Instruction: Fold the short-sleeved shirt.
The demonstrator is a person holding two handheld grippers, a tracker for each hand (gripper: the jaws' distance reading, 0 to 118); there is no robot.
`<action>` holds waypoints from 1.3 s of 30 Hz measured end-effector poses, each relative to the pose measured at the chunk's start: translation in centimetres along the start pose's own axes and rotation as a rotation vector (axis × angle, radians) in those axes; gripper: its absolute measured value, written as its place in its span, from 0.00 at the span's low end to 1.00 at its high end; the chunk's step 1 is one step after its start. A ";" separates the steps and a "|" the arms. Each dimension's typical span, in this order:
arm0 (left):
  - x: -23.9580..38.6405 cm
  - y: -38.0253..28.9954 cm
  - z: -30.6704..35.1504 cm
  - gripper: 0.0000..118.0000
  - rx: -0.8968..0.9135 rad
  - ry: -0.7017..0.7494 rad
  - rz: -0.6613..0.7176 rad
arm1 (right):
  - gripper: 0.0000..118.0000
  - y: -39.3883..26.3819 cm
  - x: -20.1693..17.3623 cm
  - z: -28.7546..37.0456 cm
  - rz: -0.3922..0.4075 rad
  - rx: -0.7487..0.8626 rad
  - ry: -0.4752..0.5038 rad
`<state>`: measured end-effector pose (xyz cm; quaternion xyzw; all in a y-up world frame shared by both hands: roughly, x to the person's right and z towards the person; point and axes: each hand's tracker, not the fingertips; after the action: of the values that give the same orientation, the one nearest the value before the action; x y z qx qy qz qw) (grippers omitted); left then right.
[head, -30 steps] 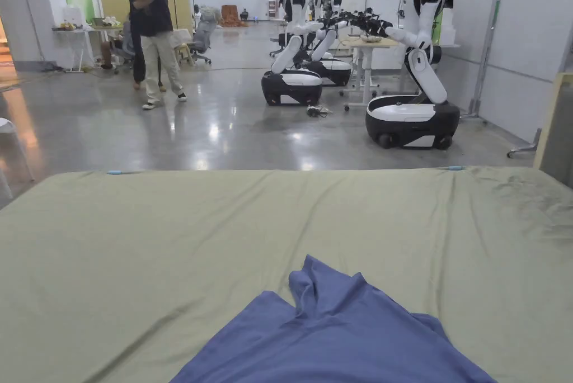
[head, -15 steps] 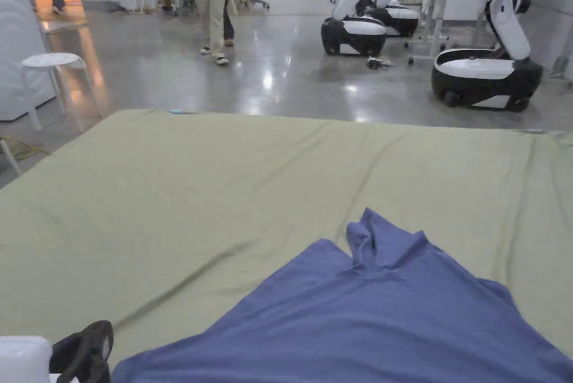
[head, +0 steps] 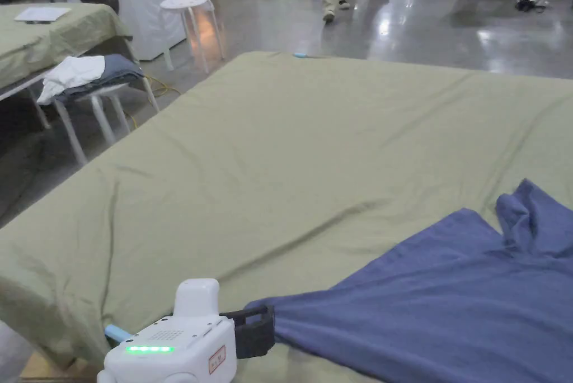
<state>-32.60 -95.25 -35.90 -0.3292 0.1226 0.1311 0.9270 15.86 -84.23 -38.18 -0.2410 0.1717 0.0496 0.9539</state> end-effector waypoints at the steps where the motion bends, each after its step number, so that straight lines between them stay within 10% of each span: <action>1: 0.1 0.0 -1.1 0.91 -0.020 0.005 0.000 | 0.00 0.2 0.2 -0.2 -0.007 -0.009 0.010; 6: 1.5 -0.2 -3.3 0.71 -0.062 0.004 0.002 | 0.00 0.3 -0.9 -0.8 -0.014 -0.025 0.031; 9: 2.1 -0.2 -2.9 0.01 -0.016 0.015 -0.032 | 0.00 0.3 -0.6 -1.2 0.011 -0.041 0.029; 21: 2.7 1.2 2.7 0.00 0.049 -0.129 -0.015 | 0.00 1.8 3.4 -7.1 0.018 -0.105 0.007; 25: 2.9 2.7 4.3 0.00 0.095 -0.142 -0.019 | 0.27 5.7 10.1 -13.8 -0.126 -0.236 0.021; 27: 3.2 3.2 4.6 0.00 0.111 -0.152 -0.017 | 0.82 7.4 13.1 -17.8 -0.147 -0.249 -0.008; 29: 3.5 3.6 4.7 0.00 0.116 -0.167 -0.018 | 0.99 9.2 15.0 -21.9 -0.080 -0.234 -0.069; 36: 4.8 3.6 3.2 0.00 0.079 -0.167 -0.029 | 0.91 9.2 18.0 -36.3 -0.079 -0.445 -0.111; 37: 4.7 3.5 3.2 0.00 0.076 -0.166 -0.029 | 0.79 8.3 18.0 -37.3 -0.080 -0.483 -0.121; 38: 4.7 3.6 3.2 0.00 0.072 -0.164 -0.027 | 0.40 7.4 17.9 -37.9 -0.082 -0.527 -0.127; 39: 4.5 3.6 3.2 0.00 0.068 -0.162 -0.025 | 0.33 6.4 17.7 -38.0 -0.066 -0.570 -0.145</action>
<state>-29.08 -89.73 -37.03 -0.2875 0.0472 0.1415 0.9461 19.78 -96.56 -78.59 -0.5007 0.0741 0.0819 0.8586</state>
